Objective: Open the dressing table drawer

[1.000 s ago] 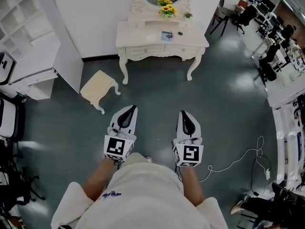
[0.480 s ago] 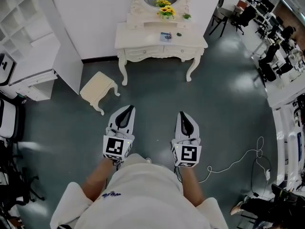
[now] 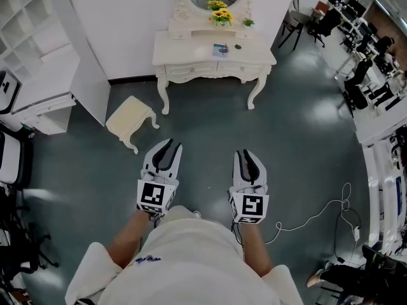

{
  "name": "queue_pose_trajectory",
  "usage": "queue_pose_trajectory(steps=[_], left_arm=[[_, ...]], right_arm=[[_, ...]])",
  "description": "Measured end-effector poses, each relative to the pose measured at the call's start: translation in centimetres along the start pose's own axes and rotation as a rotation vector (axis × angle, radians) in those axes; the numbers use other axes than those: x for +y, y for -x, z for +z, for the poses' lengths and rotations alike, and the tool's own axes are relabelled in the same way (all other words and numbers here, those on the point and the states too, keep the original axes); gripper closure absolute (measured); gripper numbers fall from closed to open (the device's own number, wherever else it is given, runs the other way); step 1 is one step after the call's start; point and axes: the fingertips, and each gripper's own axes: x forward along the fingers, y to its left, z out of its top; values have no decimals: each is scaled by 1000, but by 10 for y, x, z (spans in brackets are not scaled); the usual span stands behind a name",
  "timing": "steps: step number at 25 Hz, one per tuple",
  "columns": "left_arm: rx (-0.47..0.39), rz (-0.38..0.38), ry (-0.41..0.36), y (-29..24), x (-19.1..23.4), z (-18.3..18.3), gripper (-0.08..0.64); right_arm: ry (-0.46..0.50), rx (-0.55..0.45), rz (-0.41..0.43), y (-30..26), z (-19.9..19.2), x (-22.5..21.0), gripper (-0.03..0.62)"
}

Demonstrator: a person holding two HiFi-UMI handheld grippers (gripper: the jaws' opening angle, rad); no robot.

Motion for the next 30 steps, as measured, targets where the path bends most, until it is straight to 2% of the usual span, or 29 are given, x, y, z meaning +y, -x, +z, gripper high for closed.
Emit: queue_pose_trajectory(steps=[8,17,30], left_arm=[[3,4,0,0,4,2,426],[10,-17,0,-3,1,-1,308],[34,-49,13,-2,4,-15,230]], right_arm=[[-5,13,-24,3,1,-10,470],[3,34,-37,2,-5,-9,384],[-13,66,-37,-8,-17,-5,278]])
